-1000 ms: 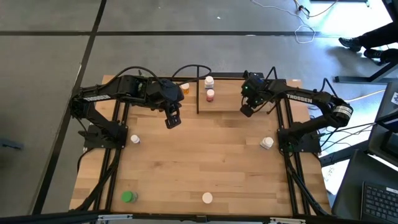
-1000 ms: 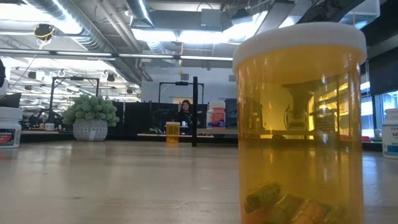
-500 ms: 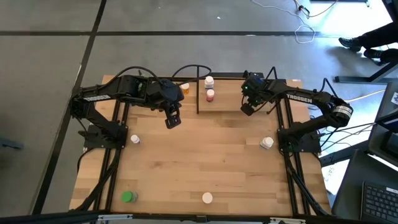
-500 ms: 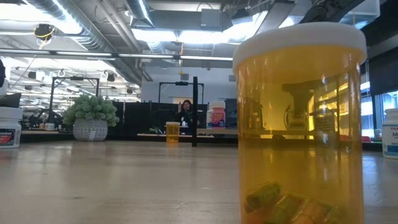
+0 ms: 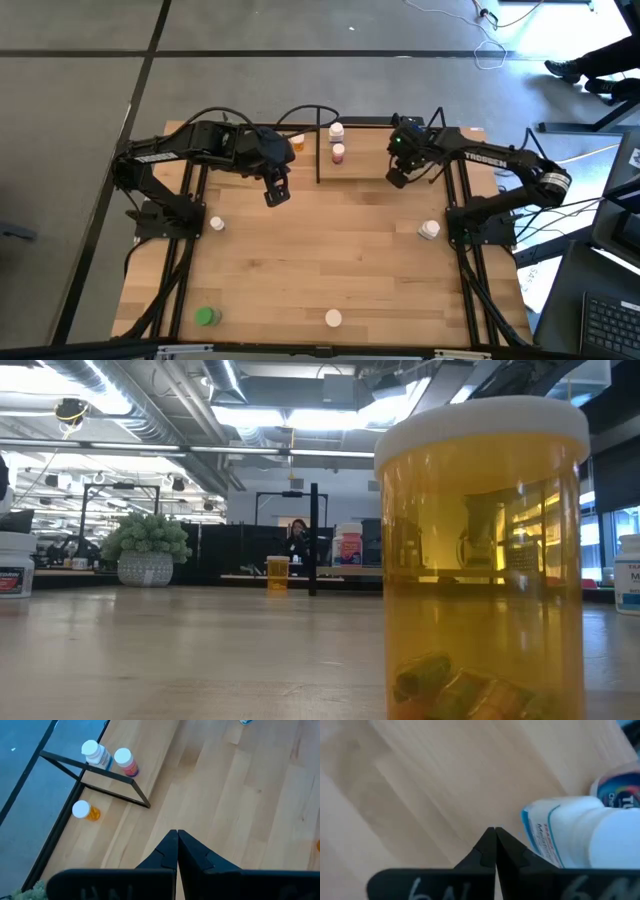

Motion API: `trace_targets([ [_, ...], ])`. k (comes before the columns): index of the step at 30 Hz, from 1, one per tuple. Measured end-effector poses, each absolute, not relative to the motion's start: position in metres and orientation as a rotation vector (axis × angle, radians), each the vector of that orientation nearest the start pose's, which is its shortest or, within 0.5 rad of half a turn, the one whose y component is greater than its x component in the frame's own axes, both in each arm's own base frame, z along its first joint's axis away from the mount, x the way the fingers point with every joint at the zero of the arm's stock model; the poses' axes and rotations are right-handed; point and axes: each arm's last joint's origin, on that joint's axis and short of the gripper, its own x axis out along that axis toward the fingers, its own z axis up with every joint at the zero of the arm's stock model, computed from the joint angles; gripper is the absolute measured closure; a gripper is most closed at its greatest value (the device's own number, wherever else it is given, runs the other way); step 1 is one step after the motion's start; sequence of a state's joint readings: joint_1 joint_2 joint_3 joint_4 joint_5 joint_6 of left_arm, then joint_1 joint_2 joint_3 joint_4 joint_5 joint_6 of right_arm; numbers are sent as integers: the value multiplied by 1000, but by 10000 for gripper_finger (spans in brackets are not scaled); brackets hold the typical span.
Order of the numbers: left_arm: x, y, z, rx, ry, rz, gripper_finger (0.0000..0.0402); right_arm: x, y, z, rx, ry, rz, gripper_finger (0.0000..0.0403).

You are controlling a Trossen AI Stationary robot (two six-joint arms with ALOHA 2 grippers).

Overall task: Pick and place medicine bottles onto shelf by color
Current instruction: Put the orange medicine bottle on the shelf

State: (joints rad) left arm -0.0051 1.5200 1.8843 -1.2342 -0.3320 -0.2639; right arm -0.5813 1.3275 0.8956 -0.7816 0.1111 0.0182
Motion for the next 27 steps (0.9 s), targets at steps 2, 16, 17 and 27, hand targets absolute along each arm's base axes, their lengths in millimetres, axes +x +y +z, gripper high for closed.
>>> trace_targets([
  [2,275,8,438,-116,808,436,401,199,-127,233,272,1152,-587,402],
  [16,268,12,434,-159,826,608,401,219,-49,331,51,793,-300,402],
  [17,268,12,434,-170,825,613,401,221,-44,336,37,777,-275,402],
  [27,251,7,427,-256,928,740,401,223,-7,375,7,649,-92,402],
])
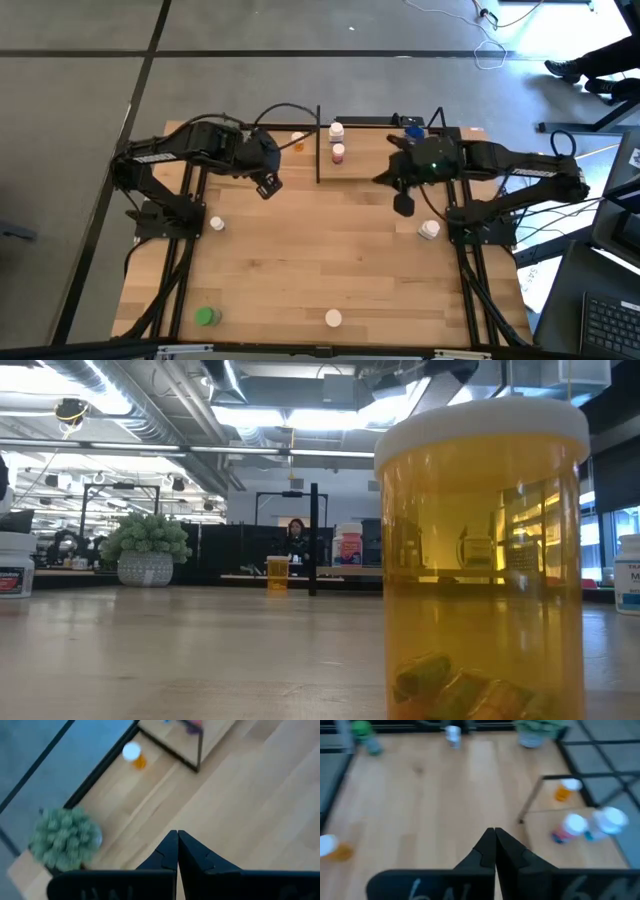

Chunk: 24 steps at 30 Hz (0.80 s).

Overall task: Pick and place medicine bottles onto shelf by color
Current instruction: Put the orange medicine bottle on the shelf

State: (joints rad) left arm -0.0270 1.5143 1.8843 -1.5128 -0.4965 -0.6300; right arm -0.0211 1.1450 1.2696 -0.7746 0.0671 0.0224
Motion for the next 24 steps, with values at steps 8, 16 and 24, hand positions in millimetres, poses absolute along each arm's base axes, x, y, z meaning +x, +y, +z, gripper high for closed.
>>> trace_targets([
  [8,246,-17,424,-331,972,690,401,223,14,377,48,641,57,399],
  [16,243,-42,424,-367,973,624,401,223,15,377,85,643,58,398],
  [24,241,-50,424,-349,958,616,401,223,17,377,169,651,109,365],
])
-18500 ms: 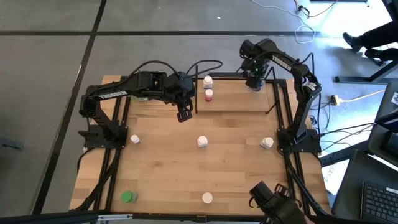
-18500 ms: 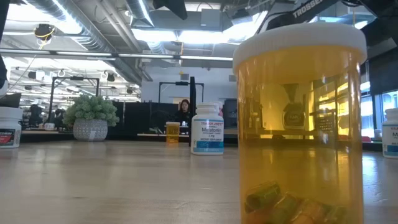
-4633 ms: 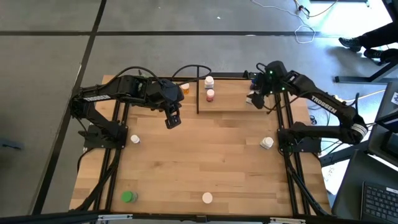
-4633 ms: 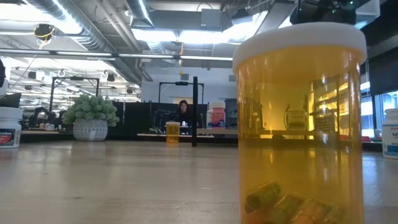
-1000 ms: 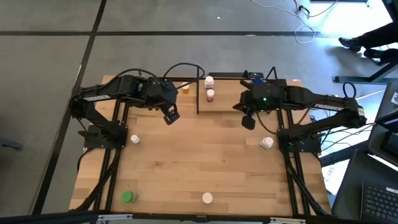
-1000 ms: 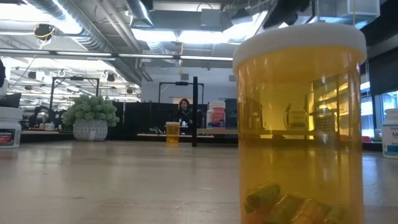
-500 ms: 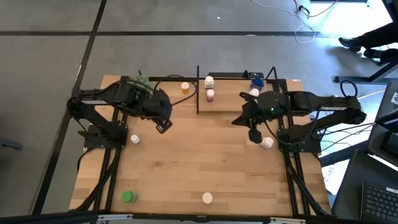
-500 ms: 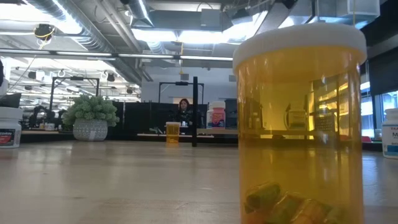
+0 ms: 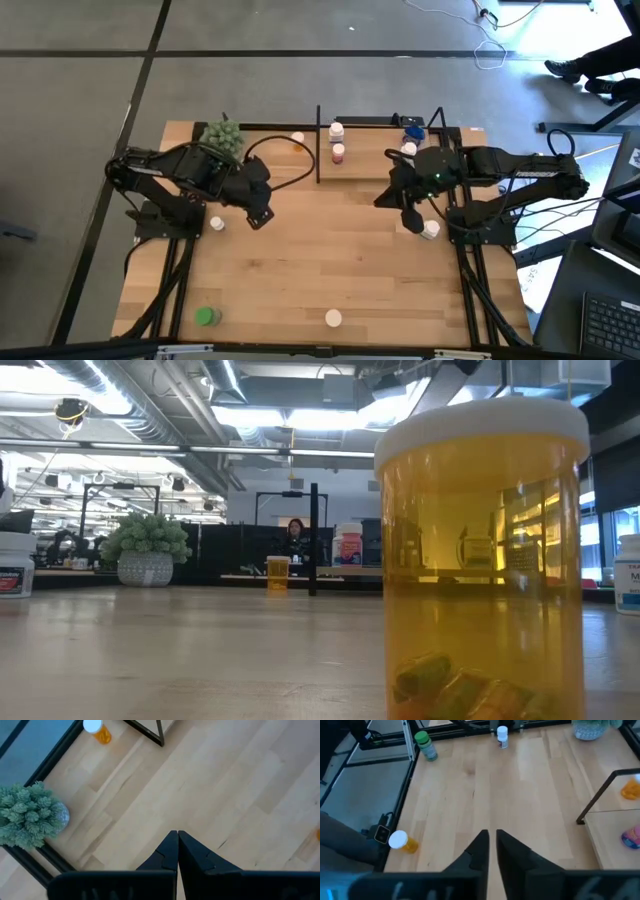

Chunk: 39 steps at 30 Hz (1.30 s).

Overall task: Pick and place medicine bottles onto shelf by color
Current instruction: Put the orange medicine bottle on the shelf

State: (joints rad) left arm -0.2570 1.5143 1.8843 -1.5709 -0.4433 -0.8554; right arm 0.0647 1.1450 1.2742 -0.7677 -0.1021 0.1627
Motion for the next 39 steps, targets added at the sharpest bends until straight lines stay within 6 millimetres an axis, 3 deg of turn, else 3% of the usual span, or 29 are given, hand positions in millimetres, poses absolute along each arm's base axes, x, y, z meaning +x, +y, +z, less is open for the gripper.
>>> trace_targets([
  [20,240,-56,424,-341,953,606,401,223,17,378,118,646,122,188],
  [35,207,-75,440,-532,865,561,401,253,20,369,10,595,168,173],
  [39,198,-79,430,-611,927,552,401,264,20,364,-53,584,188,173],
])
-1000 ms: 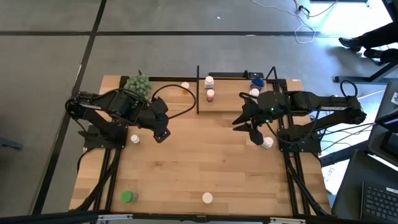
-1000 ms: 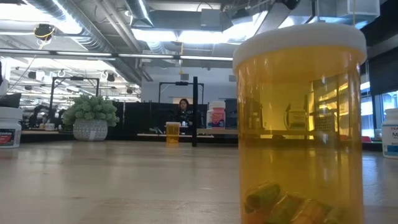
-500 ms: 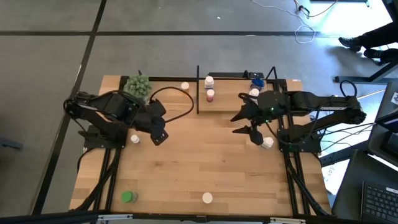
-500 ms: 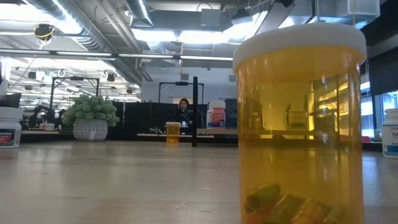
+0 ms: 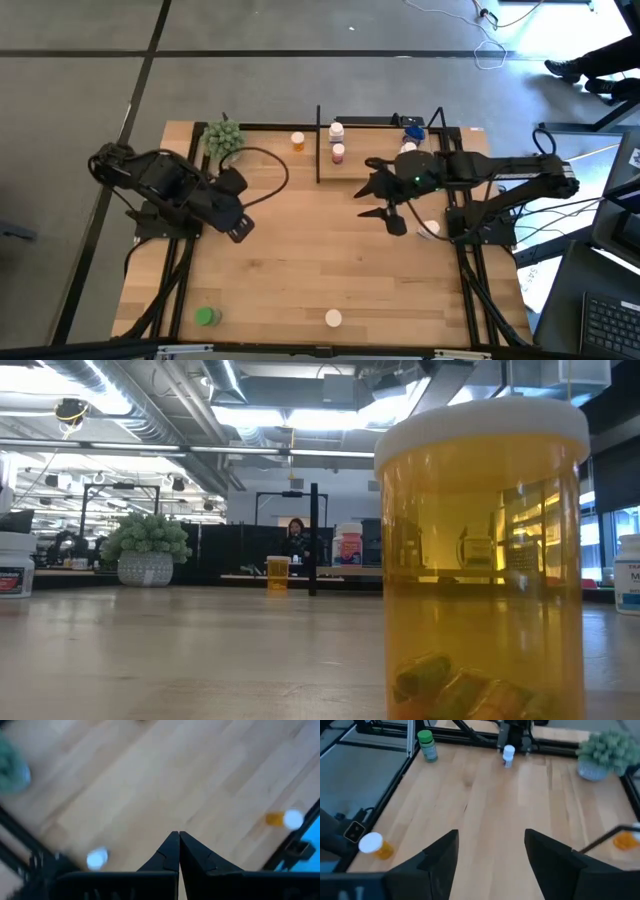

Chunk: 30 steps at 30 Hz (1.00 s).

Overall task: Pick and place medicine bottles onto shelf by color
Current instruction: Put the orange medicine bottle on the shelf

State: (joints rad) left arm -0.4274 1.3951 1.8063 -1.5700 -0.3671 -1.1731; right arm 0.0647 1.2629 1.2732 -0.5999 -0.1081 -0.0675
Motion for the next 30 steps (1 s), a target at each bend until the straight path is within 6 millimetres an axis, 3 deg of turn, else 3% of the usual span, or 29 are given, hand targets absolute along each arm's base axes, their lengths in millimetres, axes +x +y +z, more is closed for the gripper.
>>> trace_targets([
  [10,171,-81,383,-676,1131,586,401,277,29,351,-72,599,433,173],
  [20,159,-79,371,-666,1142,614,401,294,37,331,-62,675,470,173],
  [30,159,-81,350,-709,1239,674,401,299,37,326,-61,691,471,173],
])
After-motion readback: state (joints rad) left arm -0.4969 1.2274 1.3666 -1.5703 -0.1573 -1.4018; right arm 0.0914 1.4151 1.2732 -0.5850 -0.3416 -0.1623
